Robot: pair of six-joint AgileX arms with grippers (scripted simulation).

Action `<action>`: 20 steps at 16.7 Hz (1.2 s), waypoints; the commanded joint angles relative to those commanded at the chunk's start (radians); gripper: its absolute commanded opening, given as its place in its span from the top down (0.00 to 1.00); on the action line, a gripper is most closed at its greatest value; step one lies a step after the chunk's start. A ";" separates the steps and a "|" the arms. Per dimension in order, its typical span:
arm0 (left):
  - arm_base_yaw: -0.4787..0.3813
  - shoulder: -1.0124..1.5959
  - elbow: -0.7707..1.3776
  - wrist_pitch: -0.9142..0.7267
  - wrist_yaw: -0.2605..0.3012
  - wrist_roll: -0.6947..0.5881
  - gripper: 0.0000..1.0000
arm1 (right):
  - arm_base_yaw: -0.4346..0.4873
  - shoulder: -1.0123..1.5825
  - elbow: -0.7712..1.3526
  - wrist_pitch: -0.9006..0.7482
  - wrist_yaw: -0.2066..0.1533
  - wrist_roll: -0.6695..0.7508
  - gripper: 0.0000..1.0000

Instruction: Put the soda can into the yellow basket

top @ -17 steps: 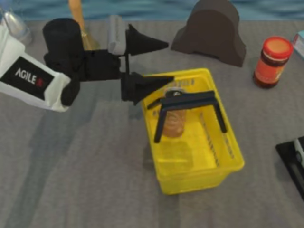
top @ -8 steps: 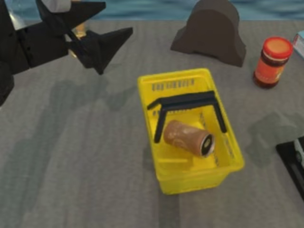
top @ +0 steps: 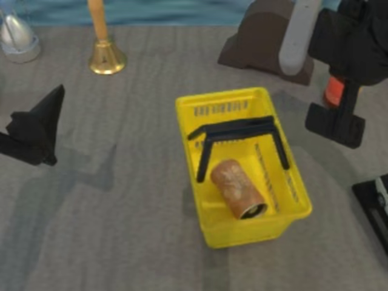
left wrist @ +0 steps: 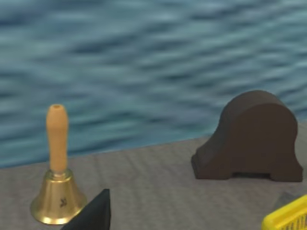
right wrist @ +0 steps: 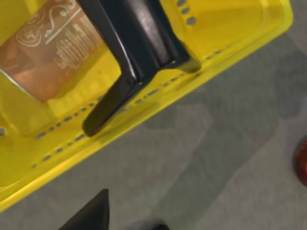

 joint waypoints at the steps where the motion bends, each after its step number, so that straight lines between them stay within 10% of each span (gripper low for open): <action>1: 0.013 -0.110 -0.055 -0.044 -0.054 0.004 0.00 | 0.028 0.098 0.096 -0.063 0.001 -0.044 0.00; 9: 0.078 -0.673 -0.349 -0.257 -0.364 0.056 0.00 | 0.181 0.598 0.577 -0.392 0.000 -0.278 0.00; 20: 0.083 -0.709 -0.371 -0.270 -0.389 0.062 0.00 | 0.192 0.625 0.552 -0.367 -0.001 -0.296 0.00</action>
